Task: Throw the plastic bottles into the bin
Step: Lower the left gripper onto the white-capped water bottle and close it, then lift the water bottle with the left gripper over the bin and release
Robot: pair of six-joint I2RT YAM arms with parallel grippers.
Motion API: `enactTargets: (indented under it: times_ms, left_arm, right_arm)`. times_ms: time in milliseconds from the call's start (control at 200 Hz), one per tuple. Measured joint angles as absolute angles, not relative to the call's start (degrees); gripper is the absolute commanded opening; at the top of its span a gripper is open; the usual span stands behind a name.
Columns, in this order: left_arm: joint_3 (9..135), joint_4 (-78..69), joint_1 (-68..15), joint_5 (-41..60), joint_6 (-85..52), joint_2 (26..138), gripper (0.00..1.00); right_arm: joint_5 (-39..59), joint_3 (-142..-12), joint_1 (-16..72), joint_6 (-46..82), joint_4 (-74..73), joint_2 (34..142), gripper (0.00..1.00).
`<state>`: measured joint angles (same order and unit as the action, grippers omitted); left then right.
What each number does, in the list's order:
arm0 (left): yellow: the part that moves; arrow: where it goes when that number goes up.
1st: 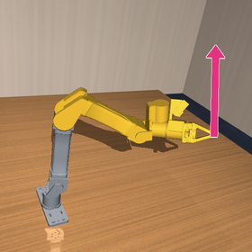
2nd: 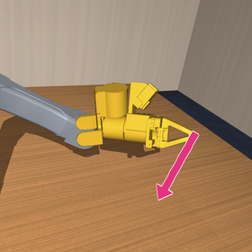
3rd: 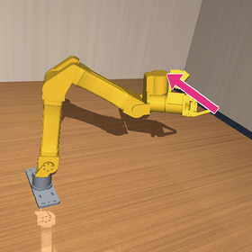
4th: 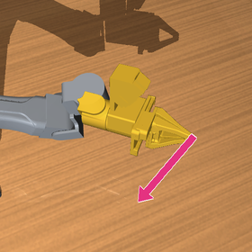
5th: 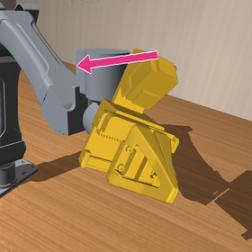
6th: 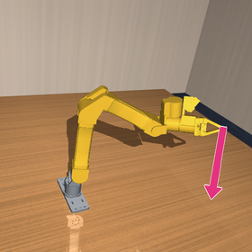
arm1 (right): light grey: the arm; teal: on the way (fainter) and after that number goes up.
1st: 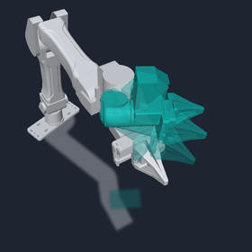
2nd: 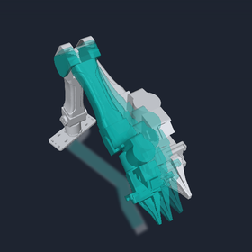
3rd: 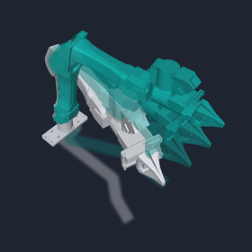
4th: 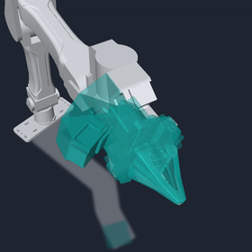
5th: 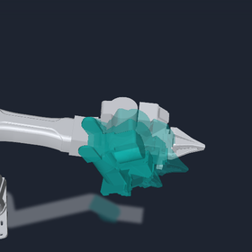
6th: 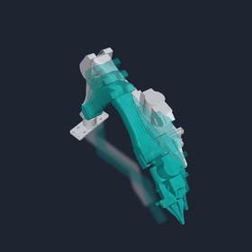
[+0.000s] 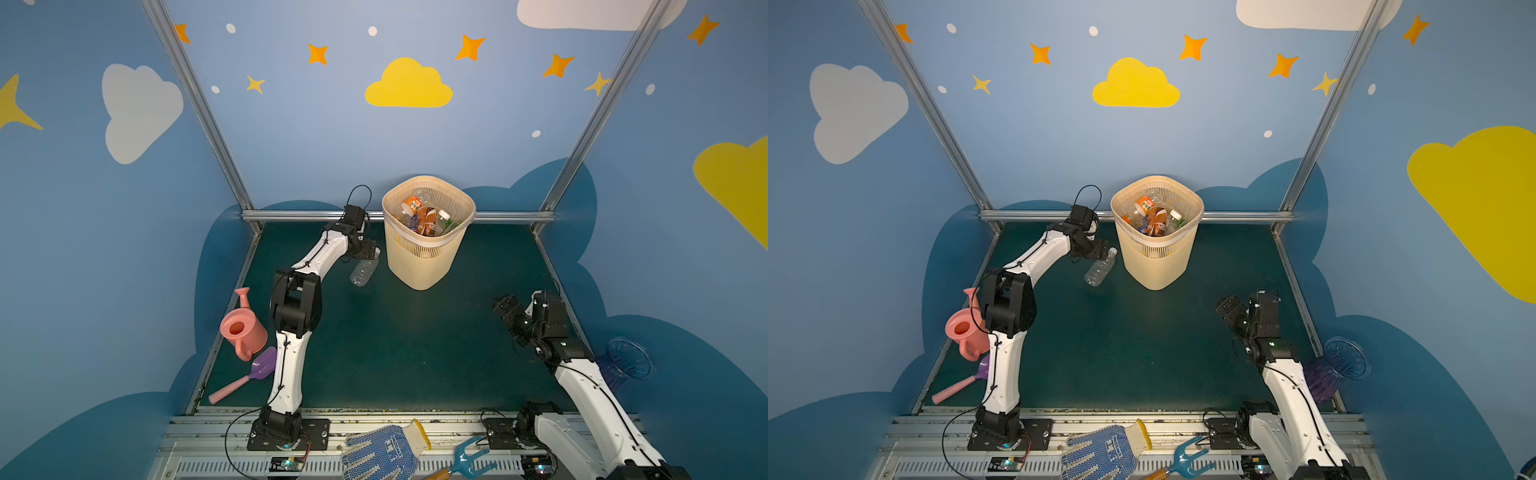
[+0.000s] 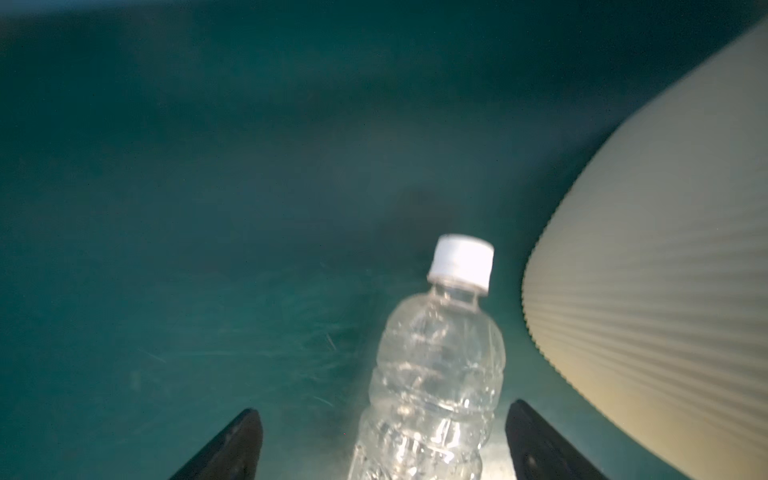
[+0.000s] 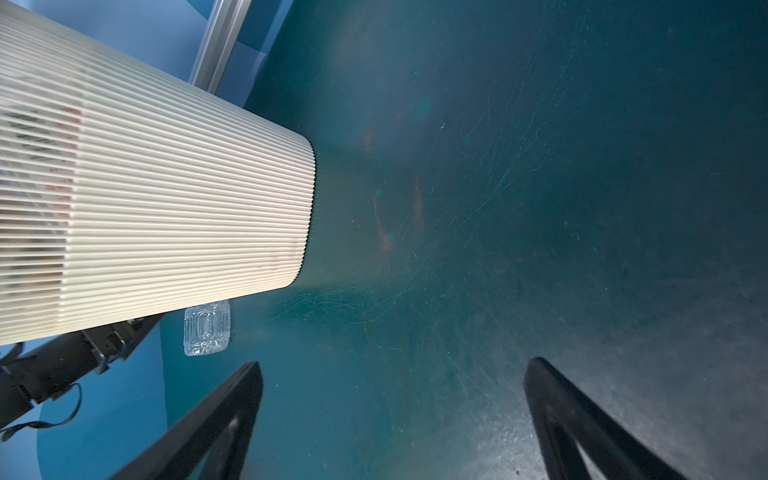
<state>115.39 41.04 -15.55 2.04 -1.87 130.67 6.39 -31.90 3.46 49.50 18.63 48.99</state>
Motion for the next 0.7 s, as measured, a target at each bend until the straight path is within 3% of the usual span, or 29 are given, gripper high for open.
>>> enactTargets:
  times_ms: [245,536,631,701]
  left_arm:
    - [115.4,45.6,-17.1,3.5,0.7,132.2,0.88]
    - [120.3,50.6,-19.2,1.3,2.6,135.5,0.77]
    - [125.4,53.5,-19.1,-0.2,2.5,139.1,0.72]
    - [127.8,55.4,-19.1,-1.1,2.5,141.2,0.61]
  right_arm:
    - [6.4,-31.9,3.4,49.5,18.6,49.0,0.98]
    - [6.5,-31.8,3.3,49.5,18.6,49.0,0.98]
    - [6.5,-31.5,3.2,49.5,18.6,49.0,0.98]
    - [6.5,-31.5,3.1,49.5,18.6,49.0,0.98]
